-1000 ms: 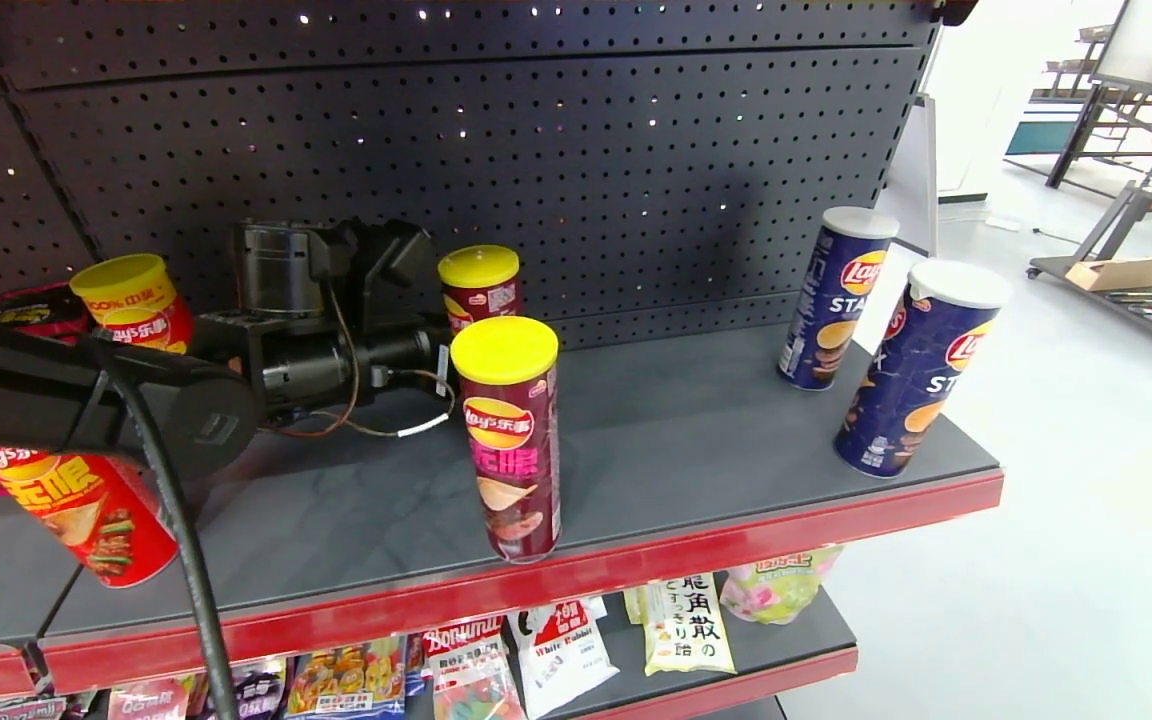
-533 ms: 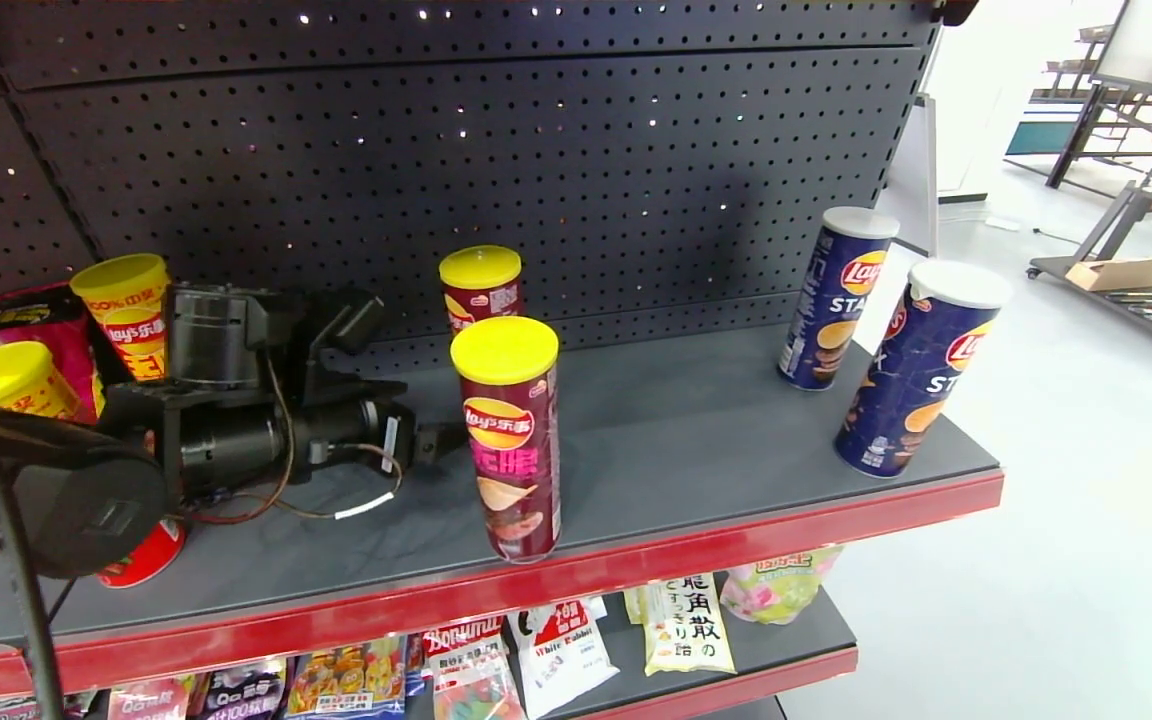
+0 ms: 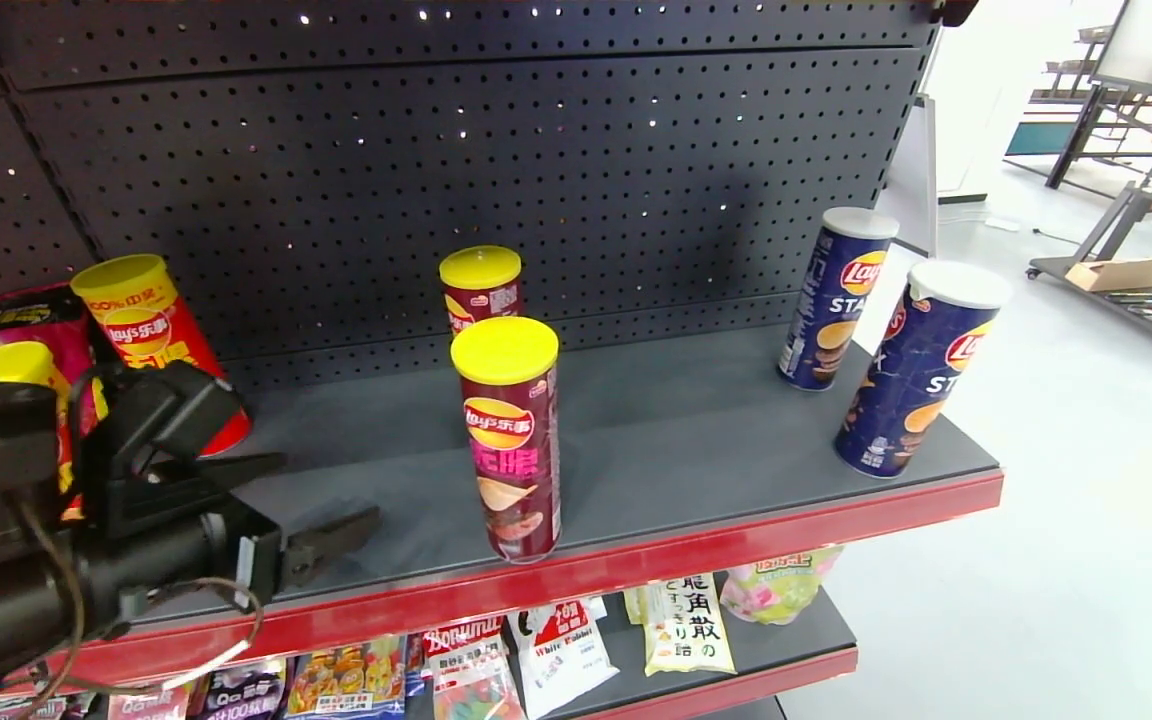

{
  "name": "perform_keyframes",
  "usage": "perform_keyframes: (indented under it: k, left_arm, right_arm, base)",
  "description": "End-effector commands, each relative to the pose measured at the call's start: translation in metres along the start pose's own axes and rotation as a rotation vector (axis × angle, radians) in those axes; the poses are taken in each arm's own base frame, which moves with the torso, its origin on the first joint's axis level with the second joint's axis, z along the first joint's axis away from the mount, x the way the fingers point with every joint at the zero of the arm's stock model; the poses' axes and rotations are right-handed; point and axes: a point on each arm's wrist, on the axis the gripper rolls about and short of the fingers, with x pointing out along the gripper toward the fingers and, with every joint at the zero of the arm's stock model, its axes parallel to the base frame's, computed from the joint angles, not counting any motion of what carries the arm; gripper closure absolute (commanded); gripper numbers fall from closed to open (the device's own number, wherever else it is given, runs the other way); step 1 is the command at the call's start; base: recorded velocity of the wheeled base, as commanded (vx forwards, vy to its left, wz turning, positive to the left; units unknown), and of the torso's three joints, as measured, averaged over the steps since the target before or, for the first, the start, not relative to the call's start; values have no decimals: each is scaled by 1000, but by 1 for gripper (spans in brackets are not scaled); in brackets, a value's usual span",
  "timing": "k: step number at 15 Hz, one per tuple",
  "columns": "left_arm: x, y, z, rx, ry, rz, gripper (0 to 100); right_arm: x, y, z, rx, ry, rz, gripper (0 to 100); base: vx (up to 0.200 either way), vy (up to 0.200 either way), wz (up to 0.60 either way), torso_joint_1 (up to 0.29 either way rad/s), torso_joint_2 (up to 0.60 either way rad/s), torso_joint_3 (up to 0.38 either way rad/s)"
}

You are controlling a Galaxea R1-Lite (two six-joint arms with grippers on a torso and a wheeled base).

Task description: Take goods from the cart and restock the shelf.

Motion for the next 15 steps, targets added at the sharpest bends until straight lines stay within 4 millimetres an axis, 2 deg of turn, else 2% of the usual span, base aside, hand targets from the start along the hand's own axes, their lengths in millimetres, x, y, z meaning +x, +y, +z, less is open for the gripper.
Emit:
perform_keyframes:
  k: [1, 4, 5, 6, 7, 10, 13, 15]
  left_arm:
    - [-91, -10, -4, 24, -243, 123, 0]
    - [-157, -20, -15, -22, -320, 261, 0]
    - [-173, -24, -23, -48, -346, 257, 0]
    - [-178, -26, -27, -63, -357, 257, 0]
    - [-187, -31, -43, -87, -385, 254, 0]
    - [-186, -35, -71, -88, -387, 258, 0]
    - [-180, -35, -83, -89, -360, 257, 0]
    - [-178, -35, -86, -72, -349, 259, 0]
  right_arm:
    - [0, 0, 0, 0, 2, 1, 0]
    - [0, 0, 0, 0, 1, 1, 0]
    - [0, 0, 0, 0, 1, 1, 0]
    - [0, 0, 0, 0, 1, 1, 0]
    - [0, 0, 0, 0, 2, 1, 0]
    - [0, 0, 0, -3, 1, 8, 0]
    - [0, 0, 0, -3, 1, 5, 0]
    - [0, 0, 0, 0, 1, 4, 0]
  base:
    - [0, 0, 0, 0, 0, 0]
    - [0, 0, 0, 0, 0, 0]
    - [0, 0, 0, 0, 0, 0]
    - [0, 0, 0, 0, 0, 0]
    - [0, 0, 0, 0, 0, 0]
    - [0, 0, 0, 0, 0, 0]
    - [0, 0, 0, 0, 0, 0]
    - [0, 0, 600, 0, 7, -2]
